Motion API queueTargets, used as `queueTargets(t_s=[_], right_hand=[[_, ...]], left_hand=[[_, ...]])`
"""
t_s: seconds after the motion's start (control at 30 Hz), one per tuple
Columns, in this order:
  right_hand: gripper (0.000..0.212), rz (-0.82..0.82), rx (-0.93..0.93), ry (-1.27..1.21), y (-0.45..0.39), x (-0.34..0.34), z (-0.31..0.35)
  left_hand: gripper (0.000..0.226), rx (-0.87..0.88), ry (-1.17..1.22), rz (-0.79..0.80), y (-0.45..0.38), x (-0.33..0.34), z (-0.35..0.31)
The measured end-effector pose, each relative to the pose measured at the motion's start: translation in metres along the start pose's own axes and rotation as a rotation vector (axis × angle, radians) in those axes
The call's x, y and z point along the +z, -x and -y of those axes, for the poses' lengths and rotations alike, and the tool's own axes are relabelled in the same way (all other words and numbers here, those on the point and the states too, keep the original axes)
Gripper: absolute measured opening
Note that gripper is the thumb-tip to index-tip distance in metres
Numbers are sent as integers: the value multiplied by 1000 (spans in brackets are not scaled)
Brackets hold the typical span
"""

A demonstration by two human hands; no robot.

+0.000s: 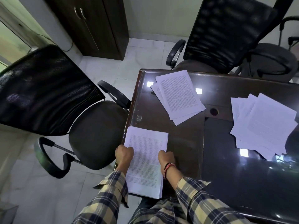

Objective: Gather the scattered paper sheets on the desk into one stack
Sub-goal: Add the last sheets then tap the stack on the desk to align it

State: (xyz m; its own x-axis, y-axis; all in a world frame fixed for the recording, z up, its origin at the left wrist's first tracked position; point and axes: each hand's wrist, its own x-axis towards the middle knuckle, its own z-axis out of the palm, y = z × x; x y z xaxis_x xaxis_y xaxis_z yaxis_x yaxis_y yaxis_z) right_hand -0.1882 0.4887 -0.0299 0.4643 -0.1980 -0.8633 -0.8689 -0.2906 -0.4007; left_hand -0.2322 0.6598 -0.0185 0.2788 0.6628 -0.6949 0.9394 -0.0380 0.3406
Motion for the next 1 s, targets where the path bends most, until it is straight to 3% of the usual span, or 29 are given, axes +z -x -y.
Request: queueTargets(t_s=[0.37,0.67,0.77,0.83,0.9,1.0], right_hand=[[43,11,13,-17,-2,-1,-2],[16,-74,-151,244,0,-18,-15],[28,-91,-215,406,-2,-19,-19],[25,-105,-245,471,-7,-19,-25],[19,-103,-255,494,-11,-21,-27],[31,-110,-280,451,-2,-25,-26]], left_hand=[[26,-30,120,35,12,-3,-9],[25,-16,167,82,13,-15,-2],[23,19,160,100,13,-16,2],[22,27,171,88,16,-19,7],[21,37,182,97,16,-19,6],[23,29,202,117,19,-23,7]])
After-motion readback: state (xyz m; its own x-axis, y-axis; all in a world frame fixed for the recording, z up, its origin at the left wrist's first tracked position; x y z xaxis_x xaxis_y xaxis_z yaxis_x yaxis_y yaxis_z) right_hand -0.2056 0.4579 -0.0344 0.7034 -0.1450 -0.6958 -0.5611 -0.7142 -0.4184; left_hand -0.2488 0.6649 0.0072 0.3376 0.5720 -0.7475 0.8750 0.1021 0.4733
